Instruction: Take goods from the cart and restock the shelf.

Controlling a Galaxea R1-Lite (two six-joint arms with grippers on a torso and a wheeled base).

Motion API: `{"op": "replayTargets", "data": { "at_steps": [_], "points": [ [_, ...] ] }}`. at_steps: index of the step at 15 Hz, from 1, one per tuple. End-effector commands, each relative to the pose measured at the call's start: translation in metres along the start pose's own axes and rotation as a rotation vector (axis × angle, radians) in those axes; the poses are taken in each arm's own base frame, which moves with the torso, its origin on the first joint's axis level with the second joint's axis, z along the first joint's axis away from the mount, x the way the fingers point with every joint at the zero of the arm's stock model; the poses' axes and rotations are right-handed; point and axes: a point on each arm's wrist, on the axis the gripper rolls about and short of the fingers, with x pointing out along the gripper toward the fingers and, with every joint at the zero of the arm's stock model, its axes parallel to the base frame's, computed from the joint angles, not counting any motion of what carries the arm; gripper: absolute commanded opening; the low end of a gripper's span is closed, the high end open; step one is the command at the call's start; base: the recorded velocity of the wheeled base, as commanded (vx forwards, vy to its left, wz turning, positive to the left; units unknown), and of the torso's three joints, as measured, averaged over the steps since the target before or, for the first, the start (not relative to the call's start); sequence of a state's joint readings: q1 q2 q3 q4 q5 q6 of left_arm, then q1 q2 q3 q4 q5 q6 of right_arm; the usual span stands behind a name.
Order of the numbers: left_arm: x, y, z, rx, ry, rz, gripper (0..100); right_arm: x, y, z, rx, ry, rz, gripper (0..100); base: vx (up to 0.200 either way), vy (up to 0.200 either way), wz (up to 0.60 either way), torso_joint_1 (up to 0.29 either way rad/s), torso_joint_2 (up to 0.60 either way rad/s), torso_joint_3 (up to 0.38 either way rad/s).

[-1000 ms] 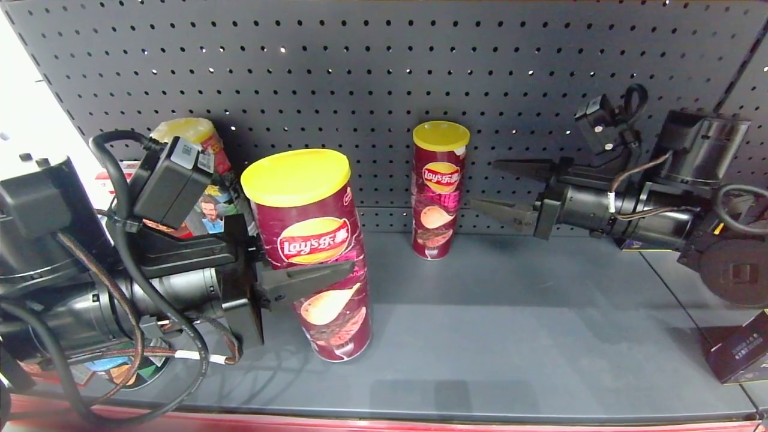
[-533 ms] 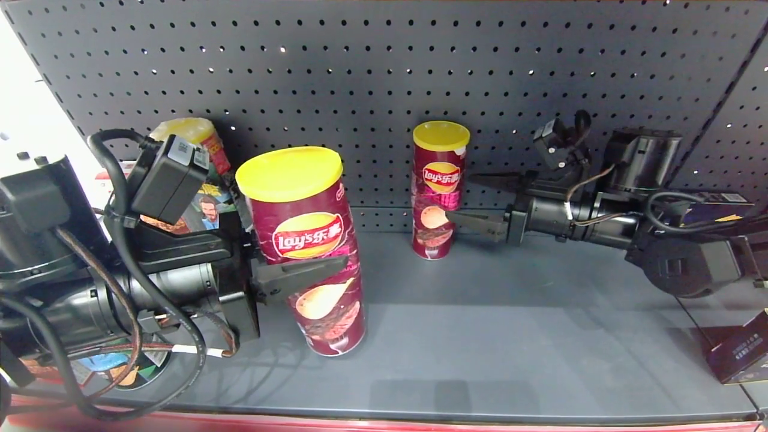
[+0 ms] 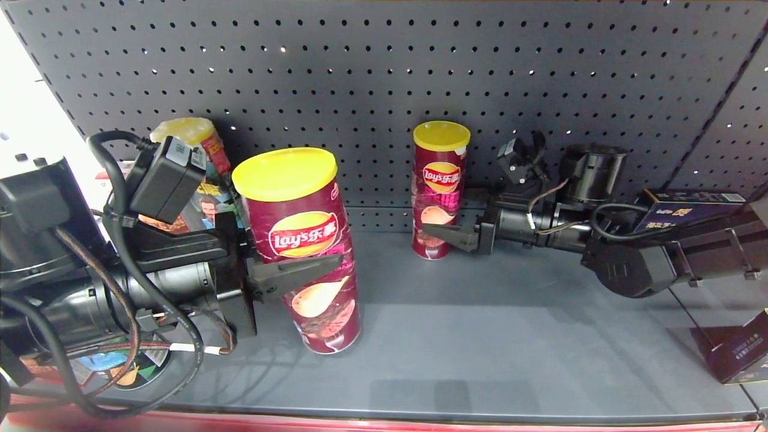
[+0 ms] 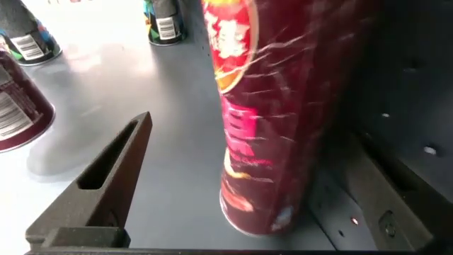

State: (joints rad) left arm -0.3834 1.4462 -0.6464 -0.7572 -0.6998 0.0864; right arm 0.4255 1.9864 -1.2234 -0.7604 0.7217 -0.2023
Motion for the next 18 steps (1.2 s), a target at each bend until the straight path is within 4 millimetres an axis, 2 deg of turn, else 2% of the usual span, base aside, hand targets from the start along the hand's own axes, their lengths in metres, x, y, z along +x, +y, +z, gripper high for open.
{"op": "replayTargets", "data": {
  "at_steps": [1,3,11,15,16,18],
  "points": [
    [0.000,0.000,-0.001,-0.002,0.001,0.000,0,0.006,0.000,-0.010,0.013,0.014,0.009,100,0.000,0.000,0.00,0.000,0.00,0.000],
    [0.000,0.000,-0.001,-0.002,0.001,0.000,0,0.011,0.000,-0.016,0.021,0.016,0.036,100,0.000,0.000,0.00,0.000,0.00,0.000],
    [-0.001,-0.001,-0.002,-0.004,0.007,0.004,0,0.040,-0.006,-0.023,0.005,-0.012,0.063,100,0.000,0.000,0.00,0.000,0.00,0.000],
    [-0.001,-0.001,-0.002,-0.006,0.007,0.006,0,0.045,-0.007,-0.030,0.008,-0.009,0.066,100,0.000,0.000,0.00,0.000,0.00,0.000],
    [-0.001,-0.001,-0.002,-0.005,0.006,0.007,0,0.045,-0.008,-0.030,0.006,-0.013,0.071,0,0.000,0.000,0.00,0.000,0.00,0.000],
    [-0.001,-0.001,-0.003,-0.005,0.008,0.007,0,0.040,-0.007,-0.027,0.009,-0.013,0.069,0,0.000,0.000,0.00,0.000,0.00,0.000]
  ]
}}
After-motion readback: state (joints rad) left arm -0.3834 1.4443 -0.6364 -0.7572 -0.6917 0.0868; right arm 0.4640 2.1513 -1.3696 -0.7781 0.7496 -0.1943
